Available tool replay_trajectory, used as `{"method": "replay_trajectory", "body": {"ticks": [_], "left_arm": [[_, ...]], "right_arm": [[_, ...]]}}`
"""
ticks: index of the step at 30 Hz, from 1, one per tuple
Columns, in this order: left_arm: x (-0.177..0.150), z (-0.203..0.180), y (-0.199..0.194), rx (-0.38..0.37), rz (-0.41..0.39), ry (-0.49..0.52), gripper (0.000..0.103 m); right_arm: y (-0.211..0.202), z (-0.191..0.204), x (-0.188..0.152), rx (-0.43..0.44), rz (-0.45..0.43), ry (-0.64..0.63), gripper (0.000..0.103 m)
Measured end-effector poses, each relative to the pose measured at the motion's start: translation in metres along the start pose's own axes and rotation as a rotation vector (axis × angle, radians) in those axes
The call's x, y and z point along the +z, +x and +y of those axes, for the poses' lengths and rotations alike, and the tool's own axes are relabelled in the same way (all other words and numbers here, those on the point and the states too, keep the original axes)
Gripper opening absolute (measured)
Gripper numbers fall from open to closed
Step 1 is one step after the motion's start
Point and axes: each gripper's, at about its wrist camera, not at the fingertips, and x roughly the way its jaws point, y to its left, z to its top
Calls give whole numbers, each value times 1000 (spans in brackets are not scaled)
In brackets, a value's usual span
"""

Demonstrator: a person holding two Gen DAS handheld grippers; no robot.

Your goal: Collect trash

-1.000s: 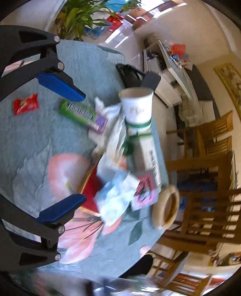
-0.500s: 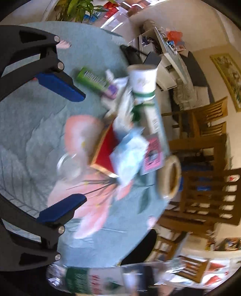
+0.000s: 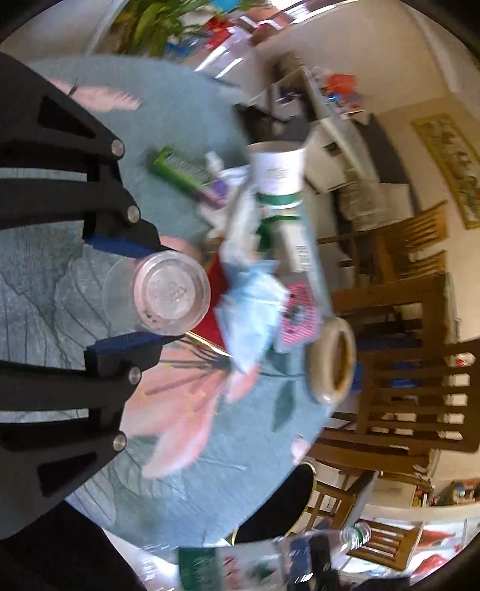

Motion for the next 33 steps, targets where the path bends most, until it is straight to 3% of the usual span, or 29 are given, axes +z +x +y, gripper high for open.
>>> {"method": "replay_trajectory", "body": {"ticks": [3, 7, 11, 14, 18, 21, 23, 25, 29, 33], "left_arm": [[17, -8, -17, -38, -30, 14, 37], [45, -30, -31, -104, -75, 41, 38], [82, -78, -29, -196, -111, 100, 38], [103, -118, -20, -229, -142, 171, 39], [130, -178, 7, -333, -126, 240, 39], [145, -219, 38, -413, -72, 262, 39], [151, -242, 52, -435, -47, 277, 39], [154, -264, 66, -450, -29, 302, 39], [155, -292, 88, -465, 5, 329, 40], [160, -304, 110, -488, 44, 326, 41]], "right_arm": [[-26, -23, 32, -69, -81, 11, 60], [-51, -42, 73, -237, -227, -39, 60], [-26, -74, 92, -337, -278, -56, 61], [12, -111, 91, -391, -231, -29, 61], [43, -148, 80, -397, -162, 28, 62], [57, -163, 65, -407, -99, 46, 62], [60, -172, 58, -418, -65, 57, 68], [46, -179, 53, -427, -96, 77, 77], [8, -198, 44, -388, -170, 153, 78], [-44, -211, 24, -370, -289, 231, 84]]}}
